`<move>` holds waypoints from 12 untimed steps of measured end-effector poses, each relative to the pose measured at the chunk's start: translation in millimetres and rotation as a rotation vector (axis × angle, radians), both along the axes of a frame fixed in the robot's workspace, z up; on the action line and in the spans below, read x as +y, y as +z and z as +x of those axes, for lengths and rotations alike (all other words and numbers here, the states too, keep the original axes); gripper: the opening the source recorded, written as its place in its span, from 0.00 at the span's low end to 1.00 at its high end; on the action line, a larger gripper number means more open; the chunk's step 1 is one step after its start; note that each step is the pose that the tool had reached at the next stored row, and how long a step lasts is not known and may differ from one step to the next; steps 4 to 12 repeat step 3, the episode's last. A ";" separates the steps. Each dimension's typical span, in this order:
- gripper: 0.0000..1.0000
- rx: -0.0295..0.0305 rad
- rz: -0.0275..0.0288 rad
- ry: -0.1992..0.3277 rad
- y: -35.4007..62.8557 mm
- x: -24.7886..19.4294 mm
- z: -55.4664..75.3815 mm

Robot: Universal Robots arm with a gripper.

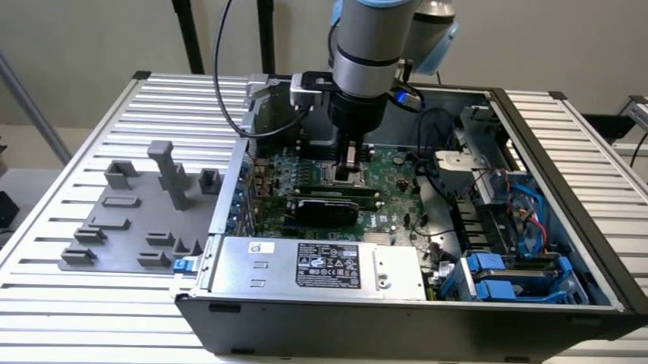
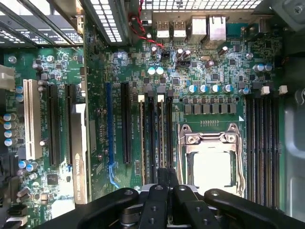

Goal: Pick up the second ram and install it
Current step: 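Press down the second ram until it locks into place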

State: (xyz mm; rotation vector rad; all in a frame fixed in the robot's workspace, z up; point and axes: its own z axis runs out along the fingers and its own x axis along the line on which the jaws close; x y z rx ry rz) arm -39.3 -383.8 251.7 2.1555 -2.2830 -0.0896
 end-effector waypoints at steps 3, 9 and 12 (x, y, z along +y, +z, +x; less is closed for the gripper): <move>0.11 0.0001 -0.0002 0.000 0.1 0.0 0.0; 0.11 0.0001 -0.0002 0.000 0.1 0.0 0.0; 0.11 0.0001 -0.0002 0.000 0.1 0.0 0.0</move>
